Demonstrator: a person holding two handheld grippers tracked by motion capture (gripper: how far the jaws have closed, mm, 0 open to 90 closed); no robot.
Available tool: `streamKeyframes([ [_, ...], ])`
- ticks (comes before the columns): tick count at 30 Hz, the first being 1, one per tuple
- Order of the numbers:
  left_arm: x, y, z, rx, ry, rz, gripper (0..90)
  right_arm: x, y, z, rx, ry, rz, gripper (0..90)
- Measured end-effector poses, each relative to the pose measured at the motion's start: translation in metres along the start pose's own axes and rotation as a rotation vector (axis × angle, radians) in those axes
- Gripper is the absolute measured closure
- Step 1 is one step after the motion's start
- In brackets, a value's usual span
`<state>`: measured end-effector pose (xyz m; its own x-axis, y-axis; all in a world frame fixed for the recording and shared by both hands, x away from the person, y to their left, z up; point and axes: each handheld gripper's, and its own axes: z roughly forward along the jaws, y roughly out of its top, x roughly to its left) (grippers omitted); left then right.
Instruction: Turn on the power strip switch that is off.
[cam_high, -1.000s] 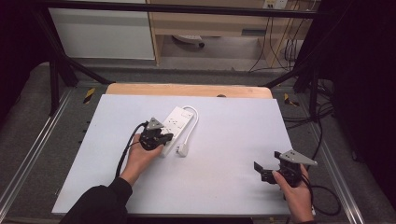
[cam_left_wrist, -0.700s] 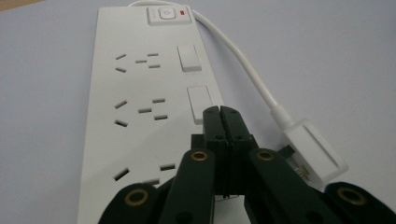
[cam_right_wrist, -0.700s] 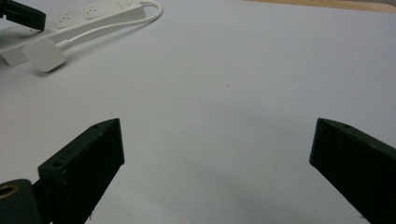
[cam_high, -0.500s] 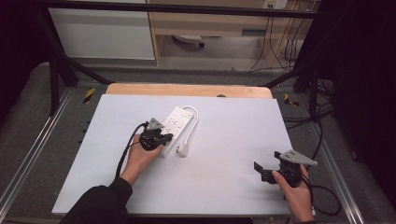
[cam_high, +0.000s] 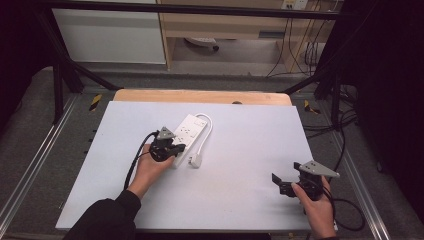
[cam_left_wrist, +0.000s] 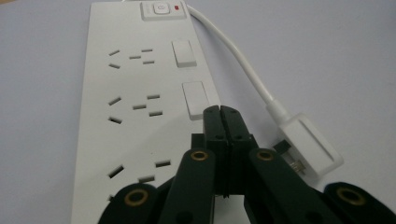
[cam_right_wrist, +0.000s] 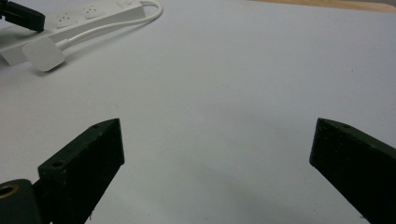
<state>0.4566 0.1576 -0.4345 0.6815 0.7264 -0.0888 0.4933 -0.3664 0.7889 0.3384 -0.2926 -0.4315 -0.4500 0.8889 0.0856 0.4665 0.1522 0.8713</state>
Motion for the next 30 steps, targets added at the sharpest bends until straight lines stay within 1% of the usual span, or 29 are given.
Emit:
streamKeyframes([
  [2, 0.0004, 0.0, 0.0002, 0.001, -0.002, -0.001, 90.0, -0.0001, 0.0, 0.0002, -0.001, 0.0, -0.002, 3.5],
  [3, 0.0002, 0.0, 0.0003, 0.002, -0.001, 0.002, 90.0, 0.0002, 0.0, 0.0001, 0.001, 0.0, -0.001, 3.5],
  [4, -0.0008, -0.0005, 0.0018, 0.013, -0.002, 0.015, 90.0, 0.0001, 0.0, 0.0001, 0.002, 0.0, -0.003, 3.5],
  [5, -0.0008, -0.0005, 0.0018, 0.013, -0.002, 0.015, 90.0, 0.0002, 0.0, 0.0002, 0.002, 0.0, -0.002, 3.5],
  [8, -0.0012, 0.0002, 0.002, 0.013, 0.001, -0.001, 90.0, -0.0002, -0.0001, 0.0, 0.0, -0.001, -0.004, 3.5],
  [10, -0.0016, 0.0001, 0.002, 0.01, 0.006, 0.0, 90.0, -0.0002, 0.0, -0.0003, -0.003, -0.002, 0.001, 3.5],
  [11, -0.0018, -0.0001, 0.0021, 0.006, 0.008, 0.003, 90.0, -0.0003, 0.0001, -0.0005, -0.002, -0.001, 0.004, 3.5],
  [12, -0.0011, 0.0003, 0.001, -0.022, 0.0, -0.001, 90.0, -0.0004, 0.0001, -0.0005, -0.003, -0.001, 0.004, 3.5],
  [13, -0.001, 0.0012, 0.0002, -0.036, -0.005, -0.008, 90.0, -0.0005, 0.0001, -0.0005, -0.003, -0.002, 0.004, 3.5],
  [14, -0.001, 0.0012, 0.0002, -0.036, -0.005, -0.008, 90.0, -0.0005, 0.0001, -0.0004, -0.003, -0.002, 0.003, 3.5],
  [15, -0.0012, 0.0033, -0.0017, -0.058, -0.014, -0.016, 90.0, -0.0005, 0.0001, -0.0004, -0.003, -0.002, 0.003, 3.5],
  [16, -0.0012, 0.0033, -0.0017, -0.058, -0.014, -0.016, 90.0, -0.0005, 0.0002, -0.0004, -0.004, -0.002, 0.003, 3.5],
  [17, -0.0027, 0.0046, -0.0029, -0.068, -0.01, -0.011, 90.0, -0.0006, 0.0002, -0.0004, -0.004, -0.002, 0.002, 3.5],
  [19, -0.003, 0.0049, -0.0034, -0.071, -0.011, -0.008, 90.0, -0.0005, 0.0002, -0.0006, -0.004, -0.002, 0.003, 3.5],
  [24, -0.0041, 0.0064, -0.0047, -0.089, -0.022, -0.018, 88.0, -0.0003, 0.0002, -0.0005, -0.002, -0.002, 0.003, 3.5],
  [26, -0.0047, 0.0073, -0.0048, -0.089, -0.021, -0.013, 87.1, -0.0004, 0.0002, -0.0004, -0.002, -0.002, 0.003, 3.5],
  [29, -0.0047, 0.008, -0.0054, -0.093, -0.019, -0.015, 85.1, -0.0005, 0.0001, -0.0003, -0.003, -0.002, 0.002, 3.5],
  [30, -0.0047, 0.0085, -0.0058, -0.095, -0.018, -0.012, 83.1, -0.0005, 0.0002, -0.0003, -0.003, -0.002, 0.003, 3.5],
])
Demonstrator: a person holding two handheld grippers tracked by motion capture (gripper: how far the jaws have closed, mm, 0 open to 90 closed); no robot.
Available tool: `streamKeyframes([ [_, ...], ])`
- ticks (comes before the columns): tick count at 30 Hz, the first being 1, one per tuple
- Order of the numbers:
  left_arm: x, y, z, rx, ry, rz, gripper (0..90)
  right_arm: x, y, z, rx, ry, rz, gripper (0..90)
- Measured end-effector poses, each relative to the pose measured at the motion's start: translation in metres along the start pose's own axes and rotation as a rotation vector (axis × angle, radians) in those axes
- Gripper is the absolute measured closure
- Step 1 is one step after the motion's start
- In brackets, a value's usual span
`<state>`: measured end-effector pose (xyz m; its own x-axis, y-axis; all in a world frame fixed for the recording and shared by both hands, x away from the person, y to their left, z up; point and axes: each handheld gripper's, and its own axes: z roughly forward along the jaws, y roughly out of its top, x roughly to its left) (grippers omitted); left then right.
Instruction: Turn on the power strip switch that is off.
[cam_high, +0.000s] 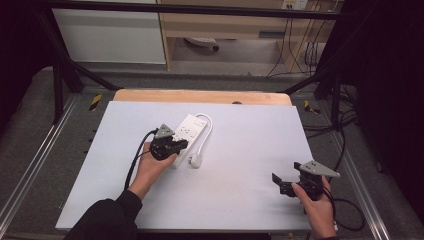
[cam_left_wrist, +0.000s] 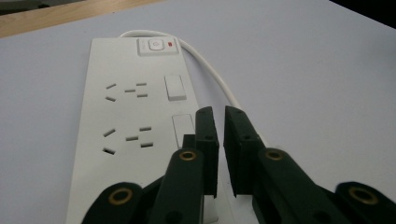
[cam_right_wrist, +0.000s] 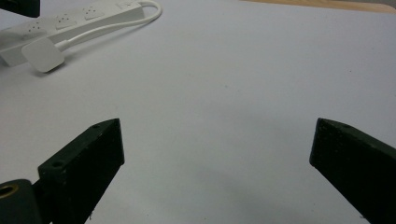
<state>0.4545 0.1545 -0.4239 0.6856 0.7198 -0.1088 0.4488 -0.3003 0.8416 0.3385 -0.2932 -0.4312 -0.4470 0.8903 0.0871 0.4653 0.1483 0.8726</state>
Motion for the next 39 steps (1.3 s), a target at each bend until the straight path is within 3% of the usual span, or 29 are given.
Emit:
streamKeyframes([
  [13, -0.006, 0.009, -0.002, -0.016, 0.031, -0.011, 52.2, 0.0, 0.0, 0.0, 0.003, -0.001, -0.004, 3.5],
  [21, -0.008, 0.011, -0.001, -0.028, 0.017, -0.033, 40.3, 0.0, 0.0, 0.0, 0.002, -0.001, -0.003, 3.5],
  [23, -0.009, 0.012, -0.002, -0.061, 0.008, -0.042, 37.1, 0.0, 0.0, 0.0, 0.001, 0.0, -0.002, 3.5],
  [30, -0.009, 0.015, -0.005, -0.08, 0.002, -0.065, 13.7, 0.0, 0.0, 0.001, 0.003, 0.001, -0.008, 3.1],
  [33, -0.008, 0.015, -0.007, -0.078, -0.005, -0.078, 9.5, 0.0, 0.0, 0.001, 0.003, 0.003, -0.008, 3.1],
  [39, -0.008, 0.017, -0.013, -0.092, -0.003, -0.081, 9.4, 0.0, 0.0, 0.001, 0.0, 0.008, -0.008, 2.8],
])
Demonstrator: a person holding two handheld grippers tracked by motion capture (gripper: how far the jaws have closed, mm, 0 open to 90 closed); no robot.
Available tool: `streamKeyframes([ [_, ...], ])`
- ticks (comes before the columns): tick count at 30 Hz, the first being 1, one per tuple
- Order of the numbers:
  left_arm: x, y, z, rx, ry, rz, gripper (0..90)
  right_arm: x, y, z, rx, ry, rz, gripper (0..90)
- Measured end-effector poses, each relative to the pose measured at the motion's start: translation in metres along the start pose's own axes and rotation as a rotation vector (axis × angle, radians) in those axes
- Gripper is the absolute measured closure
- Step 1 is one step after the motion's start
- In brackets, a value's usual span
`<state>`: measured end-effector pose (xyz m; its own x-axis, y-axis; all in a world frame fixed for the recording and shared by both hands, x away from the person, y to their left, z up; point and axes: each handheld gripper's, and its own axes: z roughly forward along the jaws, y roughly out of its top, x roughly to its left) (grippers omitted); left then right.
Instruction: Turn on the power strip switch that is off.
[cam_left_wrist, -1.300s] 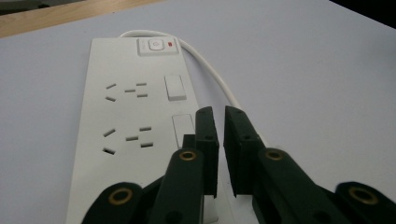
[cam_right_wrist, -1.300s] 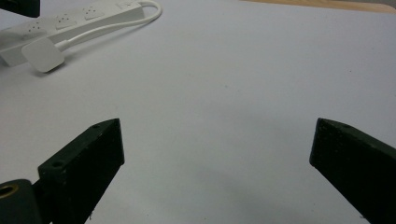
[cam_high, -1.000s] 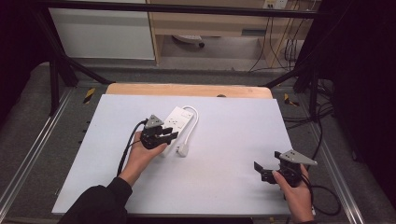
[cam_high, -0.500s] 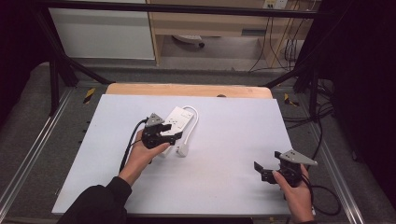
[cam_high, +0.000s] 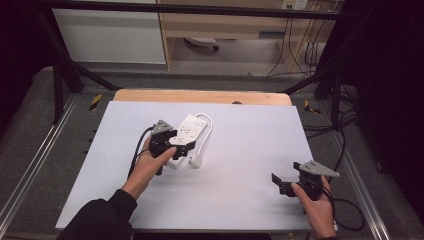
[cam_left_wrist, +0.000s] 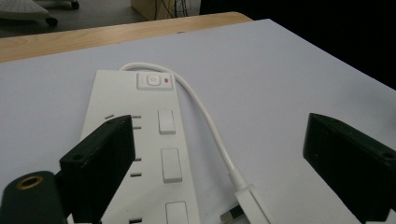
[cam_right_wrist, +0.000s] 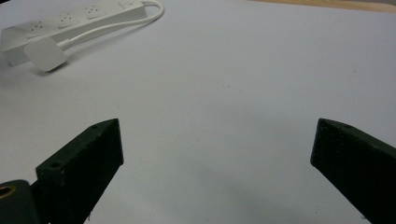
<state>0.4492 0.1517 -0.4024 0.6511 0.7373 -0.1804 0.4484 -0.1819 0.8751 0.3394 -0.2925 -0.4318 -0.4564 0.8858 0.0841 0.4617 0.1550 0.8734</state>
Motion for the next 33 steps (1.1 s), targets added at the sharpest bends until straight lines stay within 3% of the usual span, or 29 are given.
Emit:
streamKeyframes([
  [12, 0.001, 0.0, -0.029, -0.014, -0.004, 0.02, 7.3, 0.0, 0.0, 0.0, -0.002, 0.007, -0.007, 2.4],
  [21, 0.013, -0.007, -0.065, -0.038, 0.03, 0.012, 7.2, 0.001, 0.0, 0.0, -0.001, 0.004, -0.005, 2.4],
  [33, 0.024, -0.02, -0.1, -0.07, 0.058, -0.003, 7.0, 0.001, 0.0, 0.0, 0.004, -0.003, -0.003, 2.6],
])
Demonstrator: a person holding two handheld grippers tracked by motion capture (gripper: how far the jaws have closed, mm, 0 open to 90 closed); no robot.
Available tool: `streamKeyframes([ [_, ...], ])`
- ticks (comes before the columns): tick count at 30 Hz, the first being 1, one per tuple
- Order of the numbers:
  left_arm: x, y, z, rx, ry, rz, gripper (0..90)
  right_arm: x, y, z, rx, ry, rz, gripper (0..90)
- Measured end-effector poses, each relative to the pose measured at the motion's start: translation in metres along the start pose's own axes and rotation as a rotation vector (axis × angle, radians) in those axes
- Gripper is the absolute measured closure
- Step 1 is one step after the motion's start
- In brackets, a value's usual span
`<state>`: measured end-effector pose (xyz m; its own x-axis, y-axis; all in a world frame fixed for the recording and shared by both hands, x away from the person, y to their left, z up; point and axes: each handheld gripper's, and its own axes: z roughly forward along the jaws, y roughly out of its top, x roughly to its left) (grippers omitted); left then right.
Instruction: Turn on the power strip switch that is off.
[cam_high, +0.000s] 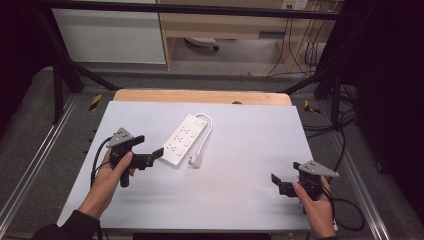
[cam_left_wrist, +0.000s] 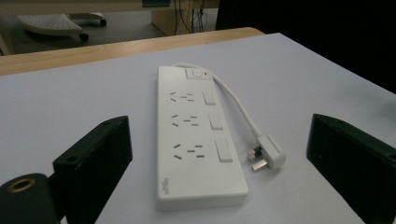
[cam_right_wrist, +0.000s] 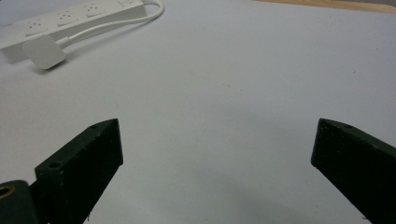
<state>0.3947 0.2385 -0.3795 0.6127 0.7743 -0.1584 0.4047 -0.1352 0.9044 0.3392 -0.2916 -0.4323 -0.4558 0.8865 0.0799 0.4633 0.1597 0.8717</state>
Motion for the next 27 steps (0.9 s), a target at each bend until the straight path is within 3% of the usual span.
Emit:
streamKeyframes([
  [7, 0.012, -0.016, -0.024, -0.009, 0.031, -0.001, 7.0, -0.001, -0.001, 0.0, 0.005, 0.001, 0.003, 3.2],
  [14, 0.03, -0.041, -0.049, -0.023, 0.07, -0.031, 7.0, -0.002, -0.001, 0.001, 0.009, -0.003, 0.008, 3.4],
  [21, 0.038, -0.06, -0.064, -0.036, 0.094, -0.055, 7.0, -0.002, -0.002, 0.002, 0.008, -0.01, 0.015, 3.2],
  [23, 0.039, -0.067, -0.067, -0.03, 0.105, -0.059, 7.1, -0.003, -0.002, 0.004, 0.009, -0.012, 0.014, 3.2],
  [27, 0.034, -0.081, -0.069, 0.009, 0.086, -0.042, 7.1, -0.004, -0.002, 0.008, 0.027, -0.022, 0.018, 3.2],
])
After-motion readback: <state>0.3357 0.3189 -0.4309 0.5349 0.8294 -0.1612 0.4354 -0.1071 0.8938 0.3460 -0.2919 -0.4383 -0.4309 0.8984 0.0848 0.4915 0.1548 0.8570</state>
